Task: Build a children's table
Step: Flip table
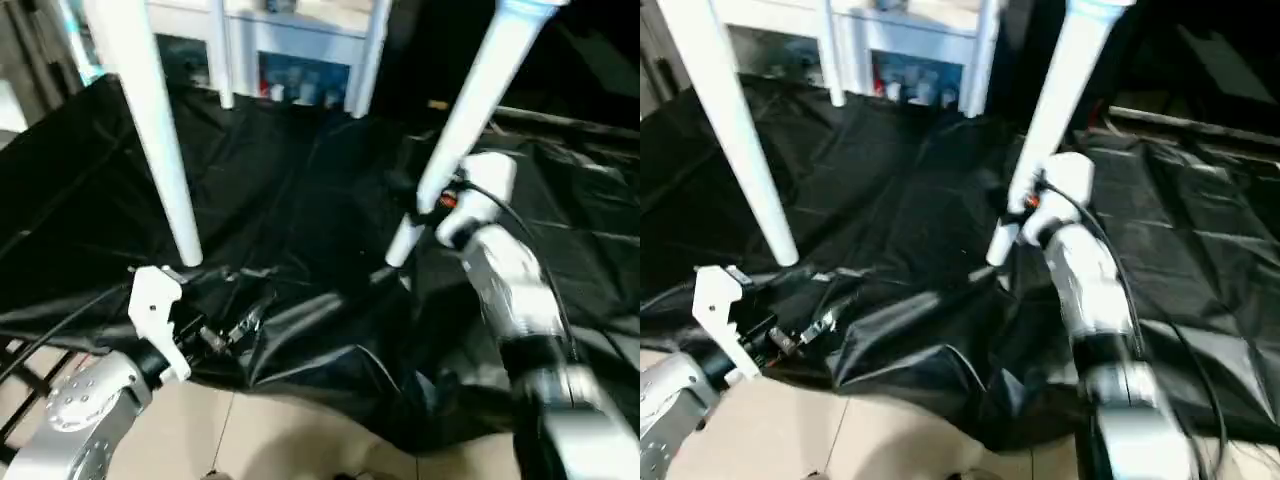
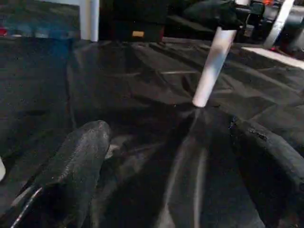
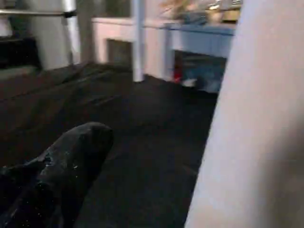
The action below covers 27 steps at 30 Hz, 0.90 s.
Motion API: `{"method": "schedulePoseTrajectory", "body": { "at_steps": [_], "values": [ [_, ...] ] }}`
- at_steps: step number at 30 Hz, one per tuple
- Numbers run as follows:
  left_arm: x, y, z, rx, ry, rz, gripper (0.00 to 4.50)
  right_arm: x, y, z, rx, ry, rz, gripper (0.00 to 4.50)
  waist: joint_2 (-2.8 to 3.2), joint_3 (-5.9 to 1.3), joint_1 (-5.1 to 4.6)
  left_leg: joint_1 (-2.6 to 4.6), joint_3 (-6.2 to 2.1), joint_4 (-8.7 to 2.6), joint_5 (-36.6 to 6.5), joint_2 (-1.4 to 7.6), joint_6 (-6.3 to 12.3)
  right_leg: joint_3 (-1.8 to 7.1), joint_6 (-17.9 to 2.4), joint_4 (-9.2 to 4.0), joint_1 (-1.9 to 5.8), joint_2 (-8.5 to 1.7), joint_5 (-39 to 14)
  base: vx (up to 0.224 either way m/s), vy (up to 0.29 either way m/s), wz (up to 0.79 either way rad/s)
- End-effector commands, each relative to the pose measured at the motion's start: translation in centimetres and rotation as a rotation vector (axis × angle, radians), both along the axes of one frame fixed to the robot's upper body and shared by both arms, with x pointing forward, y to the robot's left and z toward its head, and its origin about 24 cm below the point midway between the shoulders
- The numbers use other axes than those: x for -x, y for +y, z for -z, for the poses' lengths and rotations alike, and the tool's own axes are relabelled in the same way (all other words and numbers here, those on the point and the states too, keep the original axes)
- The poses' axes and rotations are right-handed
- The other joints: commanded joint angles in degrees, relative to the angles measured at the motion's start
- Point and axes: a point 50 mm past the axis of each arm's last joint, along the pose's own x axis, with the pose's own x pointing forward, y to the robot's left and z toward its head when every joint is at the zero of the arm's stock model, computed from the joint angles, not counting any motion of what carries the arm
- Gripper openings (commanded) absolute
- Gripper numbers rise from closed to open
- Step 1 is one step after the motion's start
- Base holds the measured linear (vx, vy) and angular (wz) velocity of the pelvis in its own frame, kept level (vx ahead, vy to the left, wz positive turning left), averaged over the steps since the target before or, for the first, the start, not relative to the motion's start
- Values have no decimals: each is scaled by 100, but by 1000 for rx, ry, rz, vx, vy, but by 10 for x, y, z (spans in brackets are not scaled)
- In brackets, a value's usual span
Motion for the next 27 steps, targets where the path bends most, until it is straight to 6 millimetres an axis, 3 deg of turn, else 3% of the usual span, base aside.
{"method": "schedulePoseTrajectory", "body": {
  "at_steps": [1,2,3,4,5,6,7,9,14,19,21,22,27],
  "values": [
    [1,-4,-3,6,-4,18,447,0,1,3,5,23,-69,450,94,-293,27,24,-4,-504,-1242,136,78,254,-942,-355,288,-333,-1367,0,0,0],
    [3,-4,-5,10,-5,18,447,2,-1,4,33,27,-140,450,-94,-312,13,8,16,-481,-1161,141,130,245,-972,-362,304,-343,-1359,0,0,0],
    [5,-5,-6,14,-4,16,447,4,-3,5,59,35,-207,450,-18,-299,73,16,1,-490,-1146,154,132,259,-957,-348,310,-376,-1495,0,0,0],
    [5,-5,-6,14,-4,16,447,4,-3,6,62,36,-213,450,6,-303,76,34,1,-480,-1112,164,126,261,-986,-344,297,-387,-1461,0,0,0],
    [7,-6,-7,19,-5,14,447,8,-8,9,109,47,-299,450,-25,-291,71,12,1,-491,-1099,162,124,253,-1007,-342,305,-369,-1450,0,0,0],
    [8,-6,-8,23,-8,8,447,12,-11,12,133,68,-360,450,-97,-293,77,26,9,-480,-1112,171,136,246,-1003,-357,298,-365,-1454,0,0,0],
    [8,-7,-8,27,-12,1,447,18,-14,15,158,89,-434,450,-96,-290,81,25,8,-478,-1136,169,155,246,-1015,-351,305,-366,-1467,0,0,0],
    [8,-7,-8,32,-14,-5,447,26,-15,18,181,103,-514,450,-160,-275,107,19,8,-478,-1111,177,204,253,-974,-377,304,-382,-1588,0,0,0],
    [7,-8,-8,39,-20,-18,447,50,-11,26,199,144,-692,450,-178,-256,166,51,-16,-499,-1173,197,139,256,-818,-397,290,-370,-1801,0,0,0],
    [4,-10,-8,41,-29,-20,447,57,-8,34,204,154,-720,450,-214,-252,174,58,-30,-511,-1395,194,51,256,-774,-434,269,-393,-2087,0,0,0],
    [1,-12,-9,42,-42,-26,447,56,-8,36,200,131,-658,450,-210,-249,180,70,-34,-512,-1437,192,2,257,-752,-446,252,-395,-2153,0,0,0],
    [-3,-12,-10,33,-62,-43,447,51,-11,35,212,71,-546,450,-206,-249,179,65,-41,-516,-1442,194,-17,255,-748,-442,255,-398,-2151,0,0,0],
    [-13,-11,-9,12,-114,-134,447,63,-13,28,115,46,-483,450,-197,-250,212,107,-36,-515,-1460,182,-36,265,-590,-453,244,-351,-1978,0,0,0]
  ]
}}
